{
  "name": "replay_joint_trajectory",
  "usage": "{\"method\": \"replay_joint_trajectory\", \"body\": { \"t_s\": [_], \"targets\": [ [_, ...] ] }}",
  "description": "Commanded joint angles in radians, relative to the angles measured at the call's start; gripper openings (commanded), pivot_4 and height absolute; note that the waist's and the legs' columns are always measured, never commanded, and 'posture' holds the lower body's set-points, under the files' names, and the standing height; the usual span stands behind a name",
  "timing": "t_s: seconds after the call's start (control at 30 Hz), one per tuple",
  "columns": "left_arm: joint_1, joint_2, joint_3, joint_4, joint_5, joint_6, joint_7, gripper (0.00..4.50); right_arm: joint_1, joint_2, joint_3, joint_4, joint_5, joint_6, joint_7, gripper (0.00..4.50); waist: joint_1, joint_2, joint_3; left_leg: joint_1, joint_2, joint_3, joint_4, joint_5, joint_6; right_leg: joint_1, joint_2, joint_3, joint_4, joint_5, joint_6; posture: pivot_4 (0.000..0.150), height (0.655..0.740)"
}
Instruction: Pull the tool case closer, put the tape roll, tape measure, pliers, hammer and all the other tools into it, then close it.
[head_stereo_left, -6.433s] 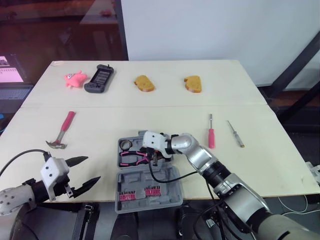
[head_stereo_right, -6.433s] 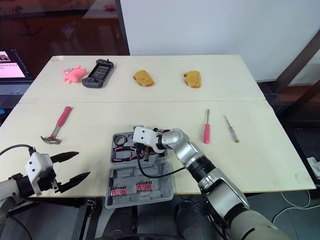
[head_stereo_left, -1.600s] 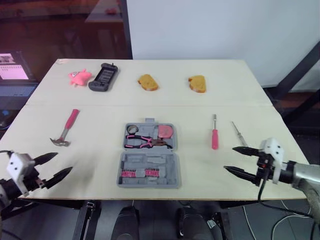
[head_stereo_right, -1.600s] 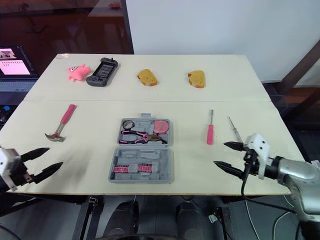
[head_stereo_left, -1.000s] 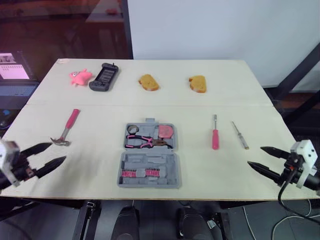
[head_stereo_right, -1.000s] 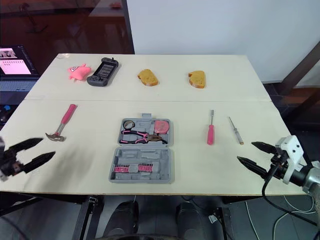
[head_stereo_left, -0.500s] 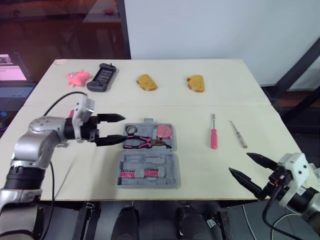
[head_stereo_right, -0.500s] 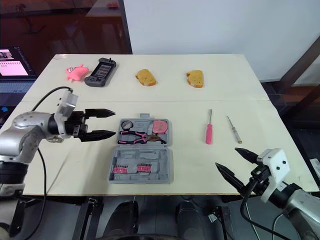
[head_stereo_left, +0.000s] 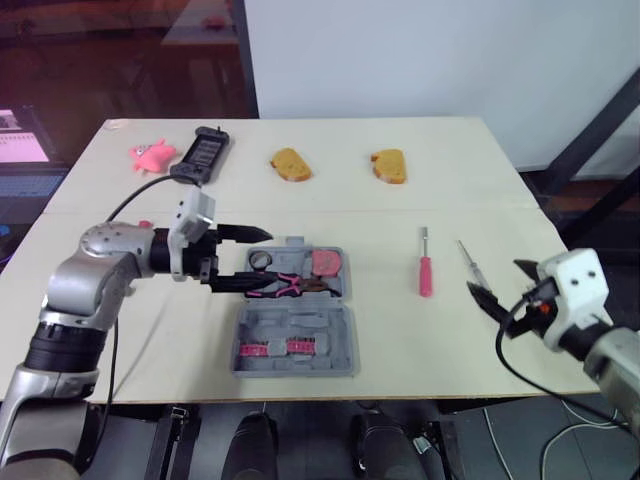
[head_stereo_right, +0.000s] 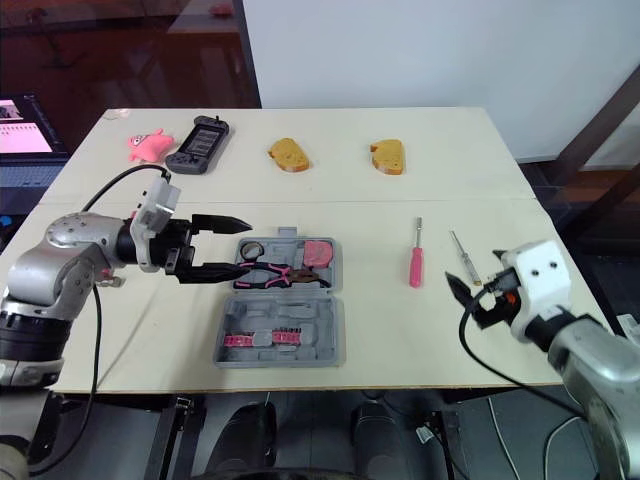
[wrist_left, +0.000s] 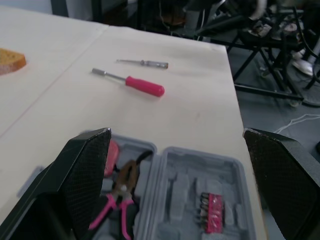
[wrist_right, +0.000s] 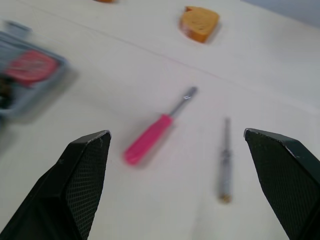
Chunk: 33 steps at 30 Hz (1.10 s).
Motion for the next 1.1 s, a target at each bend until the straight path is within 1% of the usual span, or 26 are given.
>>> {"method": "replay_joint_trajectory", "body": {
  "t_s": [0.03,0.13,0.2,0.27,0.3,0.47,0.63,0.77,0.93,1.03,1.1],
  "targets": [
    [0.046,0.03,0.091,-0.051,-0.021,0.01,0.053,4.44,-0.175,-0.041,0.092,0.2,-0.044,0.05,0.028,4.5,-0.001,0.001,0.001,0.0,0.0,0.0,0.0,0.0,0.0,0.0,0.0,0.0,0.0,0.0,0.0,0.15,0.7207],
    [0.147,0.048,0.152,-0.125,-0.034,0.017,0.094,4.44,-0.389,-0.051,0.169,0.472,-0.081,0.074,0.07,4.5,-0.008,0.002,0.003,-0.001,0.0,0.0,0.001,0.0,0.0,0.0,0.0,0.0,0.0,0.0,0.0,0.15,0.7207],
    [0.202,0.052,0.194,-0.177,-0.047,0.026,0.126,4.44,-0.501,-0.043,0.21,0.634,-0.105,0.074,0.093,4.5,-0.007,0.001,0.004,0.0,0.0,0.0,0.001,0.0,0.0,-0.001,0.0,0.001,0.0,0.0,0.0,0.15,0.7207],
    [0.245,0.055,0.229,-0.215,-0.058,0.034,0.156,4.44,-0.58,-0.032,0.238,0.752,-0.122,0.05,0.127,4.5,-0.002,0.001,0.005,-0.001,0.0,0.0,0.0,0.0,0.0,-0.002,0.0,0.001,0.001,0.0,0.0,0.15,0.7207],
    [0.279,0.059,0.256,-0.243,-0.064,0.04,0.174,4.44,-0.636,-0.017,0.251,0.844,-0.132,0.048,0.139,4.5,-0.002,0.001,0.005,-0.001,0.0,0.0,0.0,0.0,0.0,-0.002,0.0,0.001,0.001,0.0,0.0,0.15,0.7207],
    [0.393,0.067,0.349,-0.348,-0.097,0.074,0.235,4.44,-0.813,0.036,0.321,1.168,-0.222,-0.047,0.153,4.5,-0.003,0.002,0.006,-0.002,0.0,0.001,0.001,0.0,0.0,-0.002,0.0,0.001,0.0,0.0,0.001,0.15,0.7207],
    [0.465,0.075,0.417,-0.403,-0.112,0.091,0.271,4.44,-0.922,0.058,0.366,1.395,-0.292,-0.076,0.177,4.5,-0.007,0.003,0.008,-0.002,0.0,0.001,0.001,0.0,0.0,-0.002,0.0,0.001,0.001,0.001,0.001,0.15,0.7207],
    [0.5,0.078,0.436,-0.43,-0.126,0.095,0.291,4.44,-0.96,0.069,0.357,1.482,-0.305,-0.109,0.211,4.5,-0.007,0.003,0.008,-0.002,0.0,0.001,0.0,0.0,0.0,-0.002,0.0,0.001,0.001,0.001,0.002,0.15,0.7207],
    [0.514,0.083,0.437,-0.44,-0.129,0.093,0.305,4.44,-0.983,0.079,0.35,1.542,-0.313,-0.118,0.237,4.5,-0.009,0.003,0.009,-0.002,0.0,0.001,0.001,0.0,0.0,-0.002,0.0,0.001,0.001,0.002,0.003,0.15,0.7207],
    [0.516,0.086,0.433,-0.442,-0.128,0.092,0.311,4.5,-0.992,0.079,0.342,1.572,-0.315,-0.117,0.244,3.69,-0.009,0.003,0.009,-0.002,0.0,0.001,0.0,0.0,0.0,-0.002,0.0,0.001,0.001,0.002,0.003,0.15,0.7207],
    [0.514,0.089,0.431,-0.441,-0.127,0.09,0.313,4.5,-0.999,0.074,0.348,1.58,-0.326,-0.11,0.252,2.69,-0.009,0.003,0.009,-0.002,0.0,0.001,0.0,0.0,0.0,-0.002,0.0,0.001,0.001,0.002,0.004,0.15,0.7207]
  ]
}}
